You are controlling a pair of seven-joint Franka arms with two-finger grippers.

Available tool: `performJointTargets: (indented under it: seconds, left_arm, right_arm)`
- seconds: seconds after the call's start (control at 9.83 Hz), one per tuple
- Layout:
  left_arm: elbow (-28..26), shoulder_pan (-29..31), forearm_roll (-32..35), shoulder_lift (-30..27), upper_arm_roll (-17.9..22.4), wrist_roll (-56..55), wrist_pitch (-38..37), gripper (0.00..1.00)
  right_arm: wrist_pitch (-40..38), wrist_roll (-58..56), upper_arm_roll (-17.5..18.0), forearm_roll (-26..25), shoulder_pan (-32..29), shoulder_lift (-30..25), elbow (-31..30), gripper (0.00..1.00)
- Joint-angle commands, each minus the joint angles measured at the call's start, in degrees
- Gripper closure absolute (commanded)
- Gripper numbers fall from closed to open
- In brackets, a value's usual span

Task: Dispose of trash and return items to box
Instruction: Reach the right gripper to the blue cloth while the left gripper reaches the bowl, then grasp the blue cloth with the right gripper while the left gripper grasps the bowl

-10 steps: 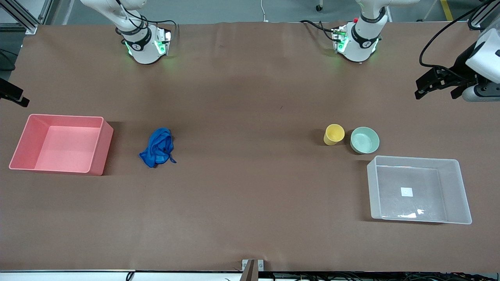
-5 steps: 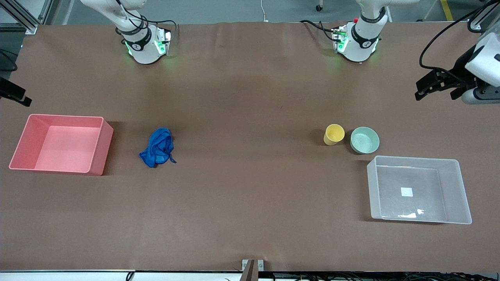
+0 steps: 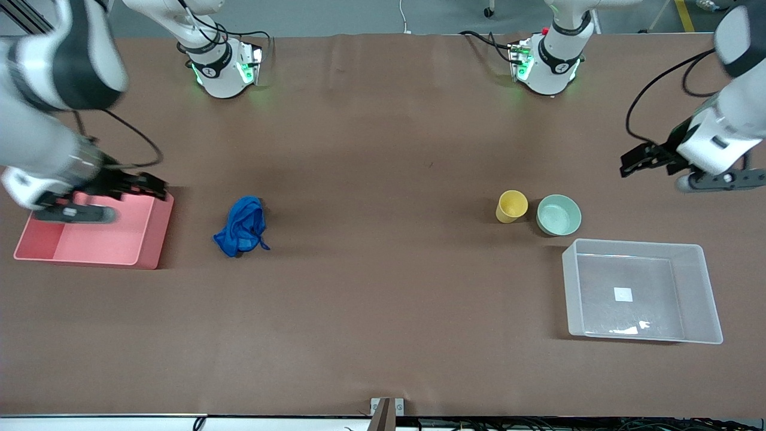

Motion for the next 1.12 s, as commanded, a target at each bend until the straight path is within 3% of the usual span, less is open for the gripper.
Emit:
performJointTargets:
  seconds: [0.0,0.1,0.31,0.41,0.51,0.61,0.71,0.81,0.92,1.02]
  left_arm:
    - [-15.6,0.0,-0.3,0.0,1.2,2.7,17.4,0.0]
    - [-19.9,0.0,-0.3,2.9,1.2,2.7,26.4,0.0]
    - [-21.6,-0.1,-0.3,11.7,1.2,2.9,38.2,0.0]
    - [-21.6,-0.2,-0.2,16.5,1.2,2.9,43.5,0.0]
    - [-21.2,-0.2,-0.2,20.8,1.2,2.9,46.8,0.0]
    - [-21.2,-0.2,-0.2,23.0,1.2,2.8,50.3,0.0]
    - [-21.3,-0.4,-0.2,23.9,1.0,1.8,51.2,0.34]
    - [-21.4,-0.3,-0.2,24.1,1.0,2.8,51.2,0.92]
    - [-21.4,-0.3,0.1,24.4,1.0,3.2,51.2,1.0]
    - [-21.4,-0.3,0.1,24.2,1.0,3.2,51.2,1.0]
  right_arm:
    - [13.2,2.3,1.5,0.2,0.1,4.9,-9.2,0.0]
    - [21.0,2.5,1.5,0.2,0.7,7.7,-13.1,0.0]
    - [36.5,2.6,1.5,0.2,0.8,14.0,-18.4,0.0]
    - [38.6,3.7,1.5,0.1,1.5,16.3,-18.4,0.0]
    - [39.0,3.7,1.5,0.2,1.6,17.6,-18.5,0.12]
    - [38.5,3.7,1.5,0.1,1.6,17.6,-18.6,0.46]
    - [39.0,3.9,1.5,0.1,1.3,18.2,-18.6,0.71]
    - [39.0,4.9,1.5,0.2,1.1,18.5,-18.3,0.93]
    - [39.0,8.0,1.5,0.1,1.1,18.5,-17.8,0.99]
    - [38.4,9.2,1.5,0.2,1.3,18.5,-17.3,0.99]
